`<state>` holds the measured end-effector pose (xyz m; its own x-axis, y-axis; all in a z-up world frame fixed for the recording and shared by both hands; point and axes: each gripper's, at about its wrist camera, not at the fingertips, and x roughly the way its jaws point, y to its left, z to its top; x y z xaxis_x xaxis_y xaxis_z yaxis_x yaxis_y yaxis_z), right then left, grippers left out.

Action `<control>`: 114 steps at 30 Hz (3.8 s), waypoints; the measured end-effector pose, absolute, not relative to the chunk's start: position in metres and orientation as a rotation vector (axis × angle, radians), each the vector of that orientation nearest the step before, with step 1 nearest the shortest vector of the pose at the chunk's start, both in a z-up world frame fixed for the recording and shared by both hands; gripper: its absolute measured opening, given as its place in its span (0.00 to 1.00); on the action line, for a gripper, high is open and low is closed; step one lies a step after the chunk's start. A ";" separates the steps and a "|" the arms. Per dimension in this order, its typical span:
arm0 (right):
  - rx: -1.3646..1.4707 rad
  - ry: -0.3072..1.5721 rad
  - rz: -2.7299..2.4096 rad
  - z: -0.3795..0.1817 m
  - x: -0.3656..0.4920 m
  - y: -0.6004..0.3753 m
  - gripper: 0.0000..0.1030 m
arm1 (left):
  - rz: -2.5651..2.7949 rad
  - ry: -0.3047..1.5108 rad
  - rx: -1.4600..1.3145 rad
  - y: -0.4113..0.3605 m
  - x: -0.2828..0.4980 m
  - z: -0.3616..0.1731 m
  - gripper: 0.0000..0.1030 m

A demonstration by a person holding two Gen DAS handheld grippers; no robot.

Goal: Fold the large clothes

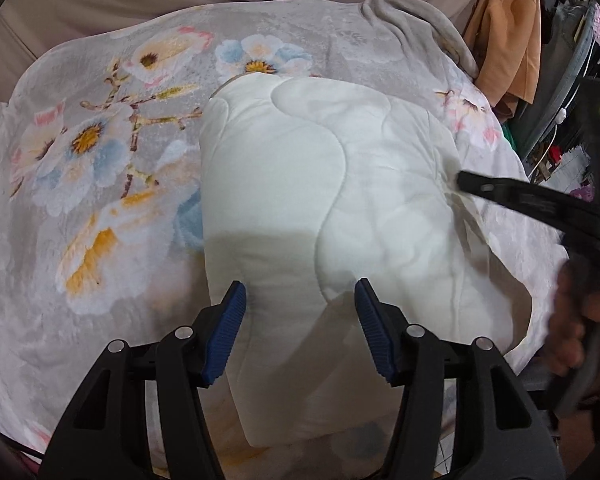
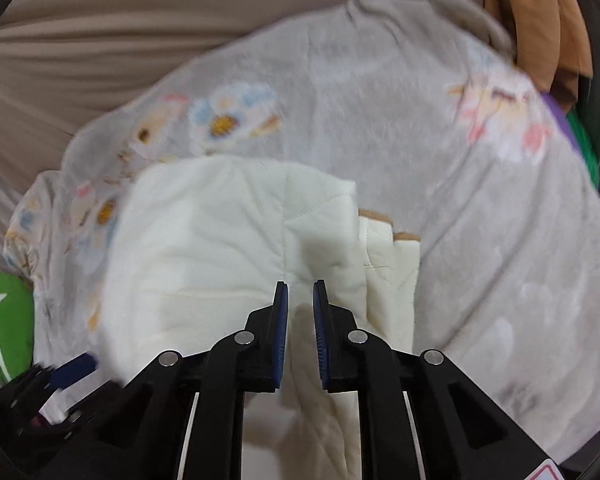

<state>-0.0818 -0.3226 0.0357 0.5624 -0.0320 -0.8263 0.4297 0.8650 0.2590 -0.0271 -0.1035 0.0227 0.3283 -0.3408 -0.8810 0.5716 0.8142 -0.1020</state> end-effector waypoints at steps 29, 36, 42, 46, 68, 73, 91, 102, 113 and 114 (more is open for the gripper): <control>0.795 1.006 -0.204 -0.019 -0.104 -0.344 0.25 | -0.500 1.092 0.088 -0.065 -0.013 0.042 0.55; 0.665 0.695 -0.085 0.084 -0.144 -0.322 0.03 | -0.552 1.026 0.028 -0.063 -0.020 0.071 0.55; 0.658 1.055 -0.362 -0.038 -0.135 -0.347 0.05 | -0.556 1.105 0.155 -0.099 -0.021 0.033 0.56; 0.614 0.919 -0.367 0.030 -0.151 -0.336 0.04 | -0.550 1.128 0.224 -0.106 -0.024 0.016 0.56; 0.556 1.081 -0.279 0.000 -0.147 -0.292 0.07 | -0.559 1.125 0.282 -0.112 -0.037 0.007 0.65; 0.529 0.965 -0.295 0.042 -0.133 -0.315 0.28 | -0.553 1.130 0.258 -0.109 -0.036 0.009 0.65; 0.755 0.936 -0.117 0.015 -0.075 -0.340 0.09 | -0.519 1.100 0.152 -0.081 -0.026 0.027 0.65; 0.772 0.968 -0.236 -0.025 -0.099 -0.354 0.14 | -0.548 1.117 0.181 -0.094 -0.029 0.015 0.65; 0.724 0.997 -0.393 -0.008 -0.176 -0.367 0.55 | -0.548 1.220 -0.067 -0.054 0.001 0.006 0.74; 0.782 0.984 -0.380 -0.012 -0.182 -0.373 0.55 | -0.552 1.230 -0.112 -0.046 0.005 0.005 0.74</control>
<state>-0.1818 -0.3729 -0.0120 0.5192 0.0528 -0.8530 0.6123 0.6734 0.4143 0.0049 -0.0462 0.0055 0.2216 -0.4574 -0.8612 0.3393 0.8641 -0.3717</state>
